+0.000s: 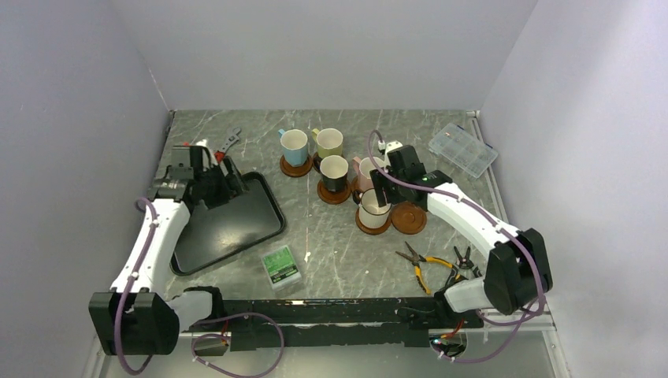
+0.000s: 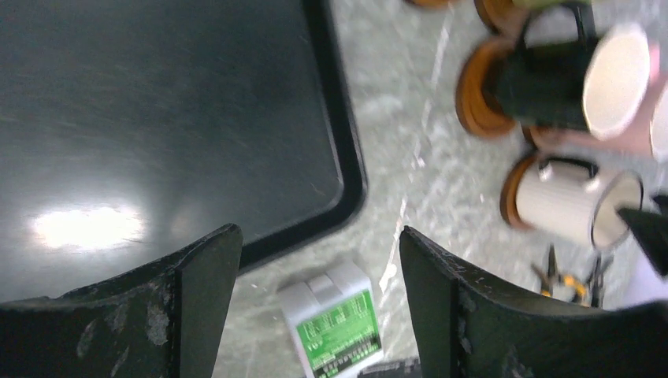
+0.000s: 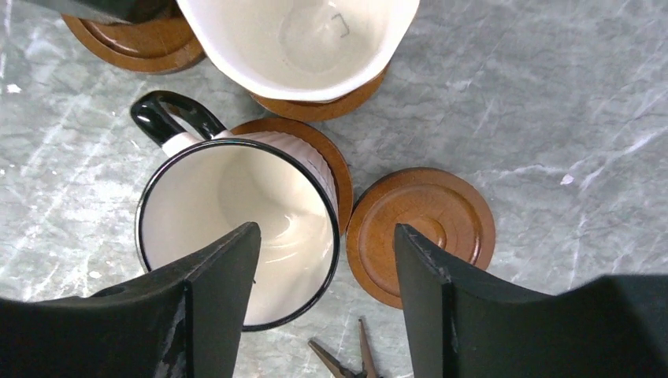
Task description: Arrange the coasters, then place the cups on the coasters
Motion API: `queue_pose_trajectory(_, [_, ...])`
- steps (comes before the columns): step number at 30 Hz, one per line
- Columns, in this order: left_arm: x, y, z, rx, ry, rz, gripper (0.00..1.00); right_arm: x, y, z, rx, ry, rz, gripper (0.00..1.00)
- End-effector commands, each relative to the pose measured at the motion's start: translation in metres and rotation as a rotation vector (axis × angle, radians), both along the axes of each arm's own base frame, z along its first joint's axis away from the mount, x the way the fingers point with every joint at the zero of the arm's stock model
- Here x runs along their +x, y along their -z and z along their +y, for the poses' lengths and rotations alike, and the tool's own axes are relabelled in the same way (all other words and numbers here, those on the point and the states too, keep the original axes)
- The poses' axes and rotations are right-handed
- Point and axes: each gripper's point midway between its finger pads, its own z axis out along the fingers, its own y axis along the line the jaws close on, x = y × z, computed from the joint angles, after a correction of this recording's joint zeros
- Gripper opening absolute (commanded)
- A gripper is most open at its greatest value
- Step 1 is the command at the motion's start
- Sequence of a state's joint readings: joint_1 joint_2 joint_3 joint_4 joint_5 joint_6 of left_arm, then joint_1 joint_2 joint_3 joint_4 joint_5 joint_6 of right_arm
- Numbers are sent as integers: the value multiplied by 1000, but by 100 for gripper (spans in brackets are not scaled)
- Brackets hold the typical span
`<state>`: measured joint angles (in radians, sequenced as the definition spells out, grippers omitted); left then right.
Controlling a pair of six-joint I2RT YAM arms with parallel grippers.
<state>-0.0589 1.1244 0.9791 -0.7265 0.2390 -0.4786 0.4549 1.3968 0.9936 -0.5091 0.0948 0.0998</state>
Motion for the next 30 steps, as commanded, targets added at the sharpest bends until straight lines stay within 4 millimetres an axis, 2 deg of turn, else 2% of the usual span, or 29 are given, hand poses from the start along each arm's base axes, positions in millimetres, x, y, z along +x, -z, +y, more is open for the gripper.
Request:
queue_pose_trajectory(1, [31,-37,74,108,-261,-117,79,10,-43,4,57,6,-127,70])
queue_pose_trajectory(5, [31,-39,141,192,-493,-120,79,6,-64,8,108,-6,-180,75])
queue_pose_trajectory(9, [13,-22,212,286,-712,-59,79,3,-80,10,149,-17,-223,77])
queue_pose_trajectory(11, [2,-13,237,281,-802,-33,79,1,-86,11,164,-22,-241,77])
queue_pose_trajectory(14, [-8,-6,263,236,-904,-37,78,-2,-92,12,185,-30,-258,78])
queue_pose_trajectory(17, [-9,-2,279,197,-940,-47,77,-3,-93,14,198,-38,-263,78])
queue_pose_trajectory(20, [-3,11,284,158,-925,-10,72,-3,-94,16,206,-44,-264,79])
queue_pose_trajectory(22, [-1,20,284,131,-912,15,64,-3,-94,16,205,-45,-260,80])
queue_pose_trajectory(30, [3,53,274,43,-842,136,49,-3,-97,16,218,-37,-270,80])
